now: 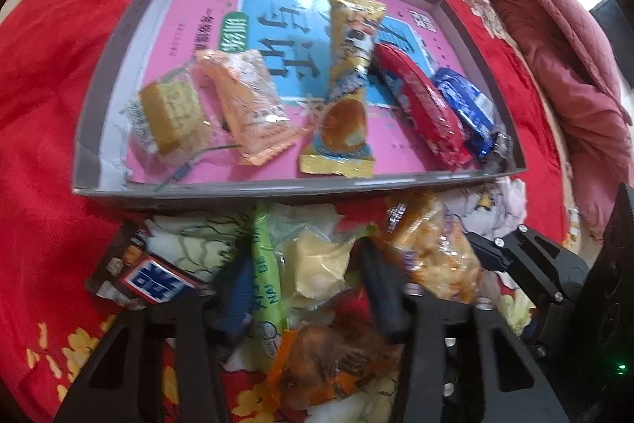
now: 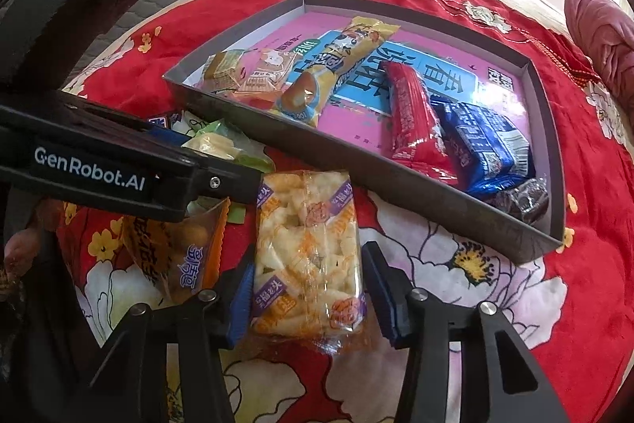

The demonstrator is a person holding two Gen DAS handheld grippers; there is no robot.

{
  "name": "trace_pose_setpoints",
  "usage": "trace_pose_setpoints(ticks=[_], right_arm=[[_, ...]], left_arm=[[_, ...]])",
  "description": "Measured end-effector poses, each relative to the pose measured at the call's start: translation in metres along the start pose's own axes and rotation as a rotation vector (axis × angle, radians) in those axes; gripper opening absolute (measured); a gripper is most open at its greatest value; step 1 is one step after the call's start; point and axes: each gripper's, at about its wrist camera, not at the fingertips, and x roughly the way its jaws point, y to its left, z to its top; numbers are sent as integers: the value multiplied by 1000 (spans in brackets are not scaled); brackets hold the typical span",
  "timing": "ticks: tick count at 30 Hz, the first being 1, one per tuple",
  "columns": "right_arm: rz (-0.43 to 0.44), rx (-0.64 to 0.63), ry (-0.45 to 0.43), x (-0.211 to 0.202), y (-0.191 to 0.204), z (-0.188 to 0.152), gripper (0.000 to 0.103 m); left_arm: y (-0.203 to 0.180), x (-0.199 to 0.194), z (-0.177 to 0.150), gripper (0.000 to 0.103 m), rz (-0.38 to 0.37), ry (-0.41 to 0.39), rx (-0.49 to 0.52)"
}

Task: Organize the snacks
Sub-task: 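Grasp the yellow puffed-snack bag with the right tool while the left tool grasps the green-striped packet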

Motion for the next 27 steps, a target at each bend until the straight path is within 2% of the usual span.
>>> trace_pose_setpoints(ticks=[10, 18, 27], right_arm=[[60, 54, -15, -8, -8, 1, 46], [138, 122, -78, -29, -17, 3, 46], [172, 145, -143, -45, -22, 8, 46]], left_arm=[[7, -12, -3, 40, -48, -37, -19], [12, -37, -8, 38, -87, -81, -29], [13, -57, -5, 37, -111, -124, -46]])
